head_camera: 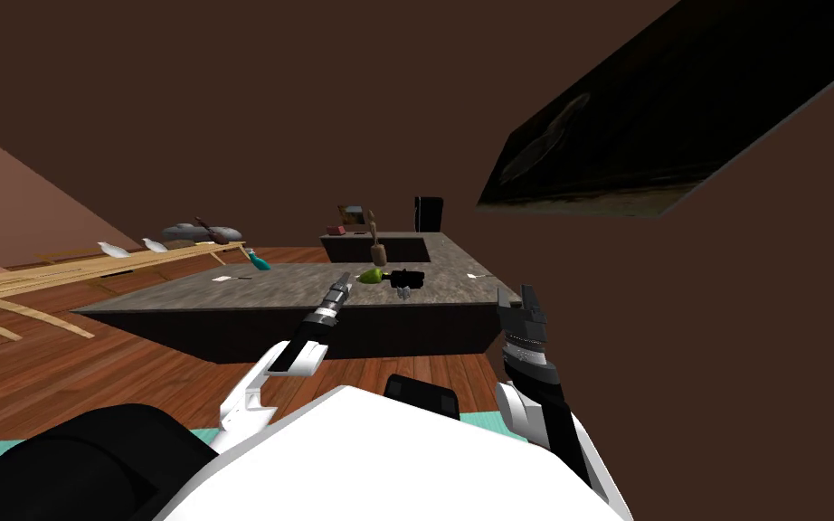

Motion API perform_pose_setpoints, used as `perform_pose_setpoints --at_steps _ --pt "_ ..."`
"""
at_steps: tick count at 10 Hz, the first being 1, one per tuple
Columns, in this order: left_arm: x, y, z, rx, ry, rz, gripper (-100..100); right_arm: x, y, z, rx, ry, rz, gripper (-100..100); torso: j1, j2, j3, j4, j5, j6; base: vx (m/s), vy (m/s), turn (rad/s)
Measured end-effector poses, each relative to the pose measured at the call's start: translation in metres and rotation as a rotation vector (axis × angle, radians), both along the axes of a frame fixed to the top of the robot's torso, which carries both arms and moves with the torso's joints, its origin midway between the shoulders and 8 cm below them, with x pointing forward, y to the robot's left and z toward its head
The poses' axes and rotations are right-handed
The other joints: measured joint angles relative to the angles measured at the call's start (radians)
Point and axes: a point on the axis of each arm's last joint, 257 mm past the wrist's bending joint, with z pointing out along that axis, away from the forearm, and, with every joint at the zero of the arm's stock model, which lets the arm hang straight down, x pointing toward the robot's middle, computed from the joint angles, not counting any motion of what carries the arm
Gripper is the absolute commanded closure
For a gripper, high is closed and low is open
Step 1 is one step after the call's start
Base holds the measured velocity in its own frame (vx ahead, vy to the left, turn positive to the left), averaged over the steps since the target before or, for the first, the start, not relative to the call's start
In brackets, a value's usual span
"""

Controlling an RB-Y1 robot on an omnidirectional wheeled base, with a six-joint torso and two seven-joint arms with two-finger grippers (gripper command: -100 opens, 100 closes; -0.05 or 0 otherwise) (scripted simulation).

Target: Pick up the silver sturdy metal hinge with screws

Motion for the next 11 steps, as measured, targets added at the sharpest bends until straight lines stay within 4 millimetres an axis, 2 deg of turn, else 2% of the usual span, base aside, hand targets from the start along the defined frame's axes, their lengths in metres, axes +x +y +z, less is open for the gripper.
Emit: perform_pose_setpoints --at_steps 3,7,11 --pt "0.006 0.023 -0.005 0.043 0.070 0.045 -100 0.000 0.000 0.000 0.000 0.000 0.000 0 0.000 0.000 0.000 0.000 0.000 0.000 -0.031 -0.012 -0.095" --pt "0.010 0.063 -0.017 0.104 0.171 0.117 -100 0.000 0.000 0.000 0.000 0.000 0.000 0 0.000 0.000 0.000 0.000 0.000 0.000 -0.026 -0.010 -0.086" --pt "0.010 0.103 -0.021 0.159 0.265 0.192 -100 0.000 0.000 0.000 0.000 0.000 0.000 0 0.000 0.000 0.000 0.000 0.000 0.000 -0.022 -0.014 -0.086"
